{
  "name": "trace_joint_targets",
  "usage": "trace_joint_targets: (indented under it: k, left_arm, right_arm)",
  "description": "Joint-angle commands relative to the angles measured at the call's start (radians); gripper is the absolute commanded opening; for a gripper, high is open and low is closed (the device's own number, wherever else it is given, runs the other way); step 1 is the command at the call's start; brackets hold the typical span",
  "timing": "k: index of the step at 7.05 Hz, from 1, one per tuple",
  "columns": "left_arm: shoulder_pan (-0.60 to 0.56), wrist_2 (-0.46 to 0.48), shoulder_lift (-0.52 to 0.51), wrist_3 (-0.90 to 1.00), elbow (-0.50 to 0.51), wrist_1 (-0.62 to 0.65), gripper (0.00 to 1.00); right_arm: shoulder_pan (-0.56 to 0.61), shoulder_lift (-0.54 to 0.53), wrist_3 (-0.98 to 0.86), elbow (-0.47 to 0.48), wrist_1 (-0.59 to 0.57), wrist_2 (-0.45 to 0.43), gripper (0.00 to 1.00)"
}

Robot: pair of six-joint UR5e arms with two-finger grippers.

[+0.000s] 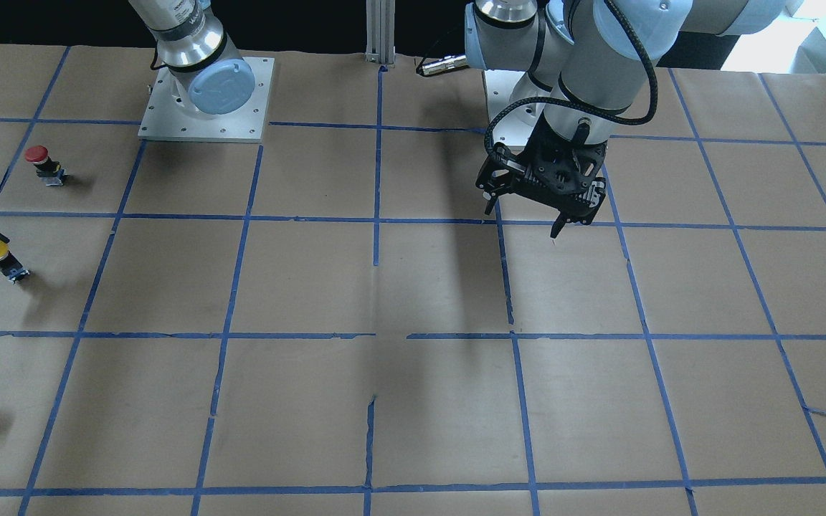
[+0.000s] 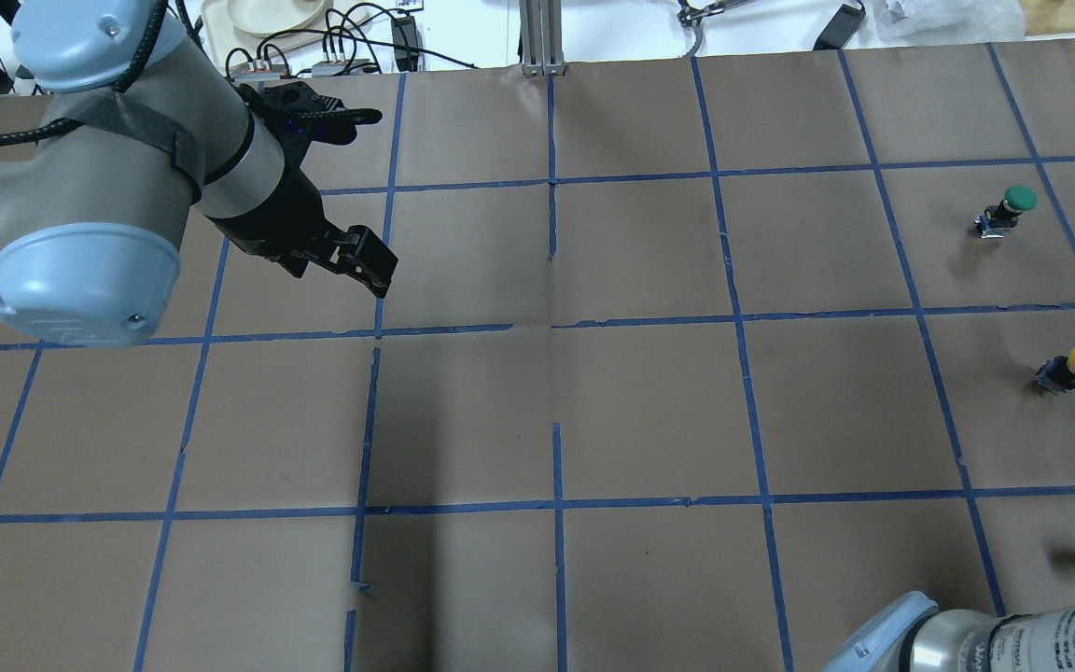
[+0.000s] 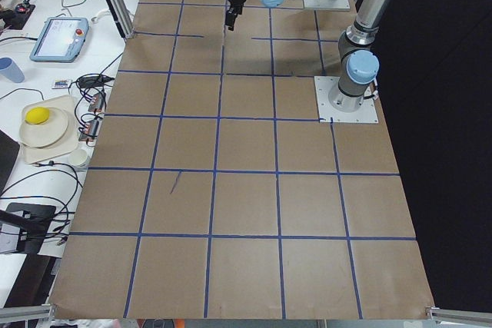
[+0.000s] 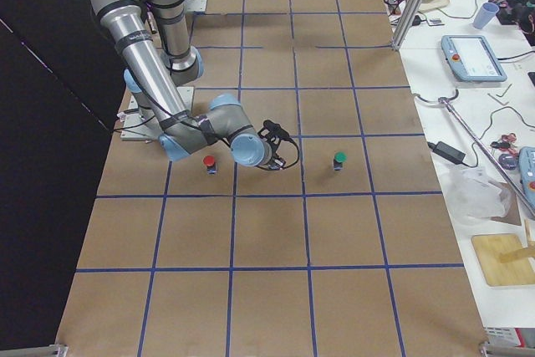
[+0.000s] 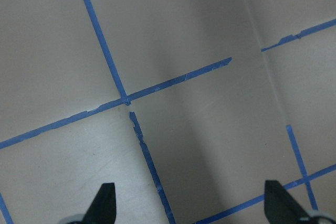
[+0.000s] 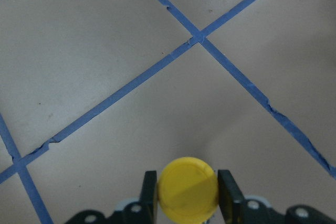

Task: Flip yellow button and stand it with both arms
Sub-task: 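Lower the button upright with the right gripper onto the table and release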

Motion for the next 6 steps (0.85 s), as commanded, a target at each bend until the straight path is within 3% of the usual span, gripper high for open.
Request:
trace_joint_targets:
  k: [1, 3, 6]
  left_arm:
    - [0.0, -0.003, 0.003, -0.001, 0.0, 0.002, 1.0]
    - [0.0, -0.003, 0.003, -0.001, 0.006, 0.002, 1.0]
    - [0.0, -0.003, -0.001, -0.001, 0.015, 0.0, 1.0]
  right_arm:
    - [0.0, 0.016, 0.011, -0.002, 0.001, -0.002, 0.6]
    - [0.0, 0.019, 0.017, -0.009, 0.0, -0.017, 0.97]
    - [0.01, -0.039, 0.312, -0.069, 0.021, -0.118, 0.99]
